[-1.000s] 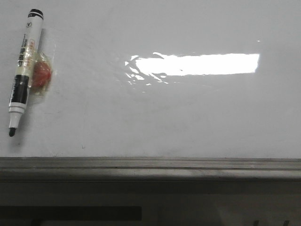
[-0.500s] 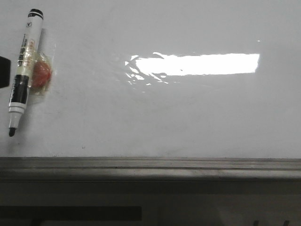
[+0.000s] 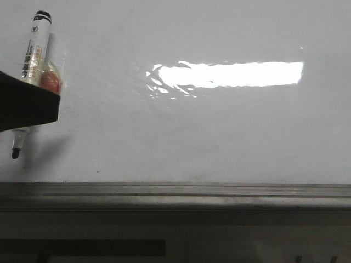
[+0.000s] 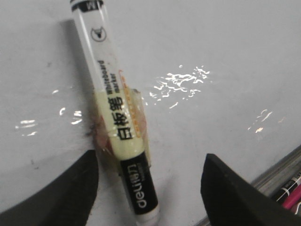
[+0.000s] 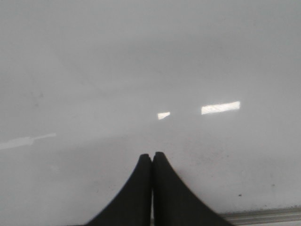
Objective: Write number 6 on whiteboard
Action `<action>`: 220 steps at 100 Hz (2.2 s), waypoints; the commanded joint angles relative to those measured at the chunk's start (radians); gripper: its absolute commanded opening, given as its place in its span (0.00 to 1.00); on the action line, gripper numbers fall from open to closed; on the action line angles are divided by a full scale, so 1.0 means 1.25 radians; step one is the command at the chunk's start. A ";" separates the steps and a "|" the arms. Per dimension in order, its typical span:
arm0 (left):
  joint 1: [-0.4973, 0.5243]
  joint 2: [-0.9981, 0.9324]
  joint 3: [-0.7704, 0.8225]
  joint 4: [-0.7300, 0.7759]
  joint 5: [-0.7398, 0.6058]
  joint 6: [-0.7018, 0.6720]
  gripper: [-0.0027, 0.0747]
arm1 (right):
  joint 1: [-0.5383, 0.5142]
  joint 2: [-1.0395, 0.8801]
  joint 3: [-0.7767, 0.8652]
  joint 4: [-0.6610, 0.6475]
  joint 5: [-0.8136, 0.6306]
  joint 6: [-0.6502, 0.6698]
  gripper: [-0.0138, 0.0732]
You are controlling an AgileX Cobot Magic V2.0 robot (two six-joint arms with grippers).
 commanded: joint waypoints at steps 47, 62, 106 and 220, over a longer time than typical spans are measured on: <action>-0.002 0.030 -0.019 -0.115 -0.027 -0.007 0.01 | 0.008 0.013 -0.024 0.074 -0.060 -0.006 0.09; -0.021 0.020 -0.027 -0.093 -0.025 -0.007 0.01 | 0.096 0.015 -0.046 0.074 -0.021 -0.066 0.09; -0.119 -0.003 -0.143 0.297 0.150 -0.002 0.01 | 0.384 0.119 -0.152 0.143 0.063 -0.276 0.09; -0.166 -0.003 -0.143 0.535 0.096 -0.002 0.01 | 0.808 0.647 -0.477 0.239 -0.162 -0.305 0.61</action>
